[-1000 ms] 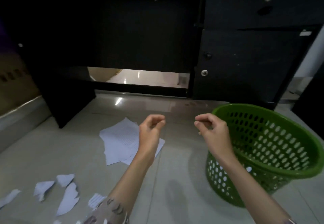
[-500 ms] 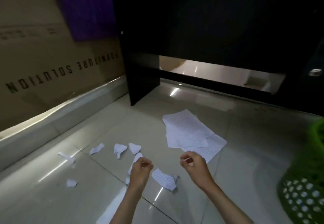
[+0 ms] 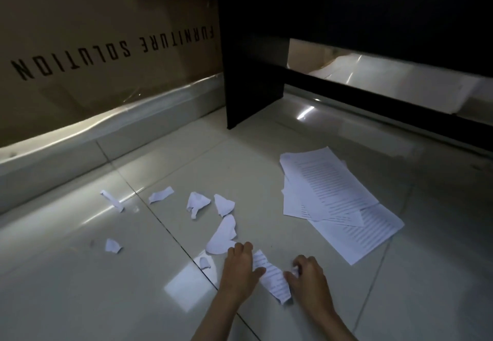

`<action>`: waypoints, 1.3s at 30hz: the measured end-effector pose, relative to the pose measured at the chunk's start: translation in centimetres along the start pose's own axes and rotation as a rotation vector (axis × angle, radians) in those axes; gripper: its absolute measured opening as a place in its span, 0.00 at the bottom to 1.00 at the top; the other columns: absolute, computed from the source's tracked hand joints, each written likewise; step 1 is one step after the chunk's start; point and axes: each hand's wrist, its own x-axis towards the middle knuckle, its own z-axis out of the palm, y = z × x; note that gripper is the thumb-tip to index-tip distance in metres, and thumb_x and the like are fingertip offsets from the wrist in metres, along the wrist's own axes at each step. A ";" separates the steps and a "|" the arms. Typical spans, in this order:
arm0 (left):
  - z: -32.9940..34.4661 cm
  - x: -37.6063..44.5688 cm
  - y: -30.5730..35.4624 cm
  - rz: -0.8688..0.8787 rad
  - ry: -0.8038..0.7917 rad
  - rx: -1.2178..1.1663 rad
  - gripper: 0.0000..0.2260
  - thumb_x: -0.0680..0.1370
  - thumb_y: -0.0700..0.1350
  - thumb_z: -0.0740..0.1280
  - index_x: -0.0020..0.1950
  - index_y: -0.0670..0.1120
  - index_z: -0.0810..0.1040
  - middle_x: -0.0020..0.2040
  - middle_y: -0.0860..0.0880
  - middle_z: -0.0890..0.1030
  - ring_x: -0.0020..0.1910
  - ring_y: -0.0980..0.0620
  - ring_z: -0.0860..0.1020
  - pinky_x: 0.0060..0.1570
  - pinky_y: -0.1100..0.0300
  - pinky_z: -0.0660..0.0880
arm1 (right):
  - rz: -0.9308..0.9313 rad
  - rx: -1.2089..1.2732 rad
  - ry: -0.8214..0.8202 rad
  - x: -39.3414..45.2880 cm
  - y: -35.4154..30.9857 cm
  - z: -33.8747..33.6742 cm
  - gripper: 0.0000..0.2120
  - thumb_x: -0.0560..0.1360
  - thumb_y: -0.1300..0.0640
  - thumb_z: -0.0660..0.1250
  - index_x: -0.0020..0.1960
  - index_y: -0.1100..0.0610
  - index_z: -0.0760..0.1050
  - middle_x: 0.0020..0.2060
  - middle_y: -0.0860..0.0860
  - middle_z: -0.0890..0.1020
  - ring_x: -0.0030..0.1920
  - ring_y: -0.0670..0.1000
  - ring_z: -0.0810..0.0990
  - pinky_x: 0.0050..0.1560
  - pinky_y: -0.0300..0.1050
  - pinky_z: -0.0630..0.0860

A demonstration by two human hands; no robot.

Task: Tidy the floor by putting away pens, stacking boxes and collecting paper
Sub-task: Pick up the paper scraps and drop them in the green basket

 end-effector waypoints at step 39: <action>-9.6 -3.2 -11.9 -0.238 0.479 -1.088 0.08 0.74 0.32 0.66 0.48 0.42 0.79 0.35 0.52 0.84 0.32 0.56 0.83 0.27 0.68 0.75 | -0.023 0.202 -0.047 9.0 -12.2 9.1 0.06 0.70 0.61 0.70 0.36 0.63 0.78 0.42 0.61 0.83 0.46 0.60 0.81 0.46 0.48 0.76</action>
